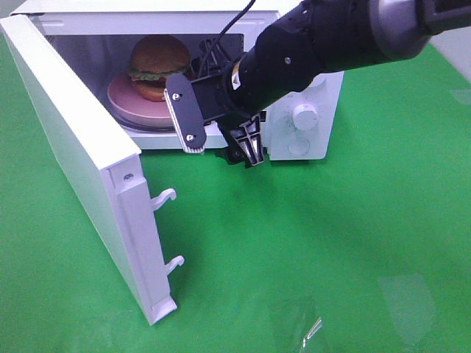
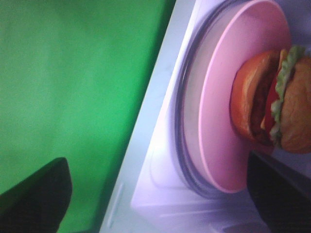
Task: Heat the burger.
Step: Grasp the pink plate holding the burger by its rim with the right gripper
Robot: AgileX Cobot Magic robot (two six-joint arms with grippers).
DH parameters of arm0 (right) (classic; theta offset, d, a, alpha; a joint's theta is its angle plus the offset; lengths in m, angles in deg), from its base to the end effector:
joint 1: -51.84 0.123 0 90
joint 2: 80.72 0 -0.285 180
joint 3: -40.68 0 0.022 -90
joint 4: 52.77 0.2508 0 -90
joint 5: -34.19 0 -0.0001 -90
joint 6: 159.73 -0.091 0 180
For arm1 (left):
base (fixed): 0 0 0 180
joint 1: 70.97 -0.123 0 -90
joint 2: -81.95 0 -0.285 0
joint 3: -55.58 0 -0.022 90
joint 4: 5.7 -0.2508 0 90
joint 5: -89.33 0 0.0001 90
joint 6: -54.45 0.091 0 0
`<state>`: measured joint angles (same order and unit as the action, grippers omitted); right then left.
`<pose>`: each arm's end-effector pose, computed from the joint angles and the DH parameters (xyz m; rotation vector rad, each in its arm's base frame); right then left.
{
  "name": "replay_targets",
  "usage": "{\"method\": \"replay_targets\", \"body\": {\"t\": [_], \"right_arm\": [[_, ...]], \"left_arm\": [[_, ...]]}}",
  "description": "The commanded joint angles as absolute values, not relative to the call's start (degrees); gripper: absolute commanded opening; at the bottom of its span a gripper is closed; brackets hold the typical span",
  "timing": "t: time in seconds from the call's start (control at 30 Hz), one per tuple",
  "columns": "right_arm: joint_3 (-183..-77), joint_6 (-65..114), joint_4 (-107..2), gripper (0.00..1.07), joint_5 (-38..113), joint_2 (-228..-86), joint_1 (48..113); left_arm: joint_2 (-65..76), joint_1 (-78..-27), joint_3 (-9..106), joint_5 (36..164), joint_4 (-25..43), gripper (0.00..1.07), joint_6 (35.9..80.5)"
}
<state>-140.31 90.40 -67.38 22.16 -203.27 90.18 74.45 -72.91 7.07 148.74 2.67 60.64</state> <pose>0.3518 0.2721 0.1884 -2.0676 1.1586 -0.4587 -0.0048 -0.0116 0.2802 0.0796 2.0055 -0.0833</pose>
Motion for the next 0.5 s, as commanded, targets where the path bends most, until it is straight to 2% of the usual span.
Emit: {"method": "replay_targets", "body": {"t": [0.03,0.5], "right_arm": [[-144.66,89.08,-66.58,0.95,22.04,-206.47,90.52],[-152.91,87.54,-65.15,0.93,22.1,-214.73,90.46]], "left_arm": [[75.54,-72.91,6.9,148.17,2.84,1.0,60.58],[75.54,-72.91,6.9,148.23,2.55,1.0,60.53]]}}
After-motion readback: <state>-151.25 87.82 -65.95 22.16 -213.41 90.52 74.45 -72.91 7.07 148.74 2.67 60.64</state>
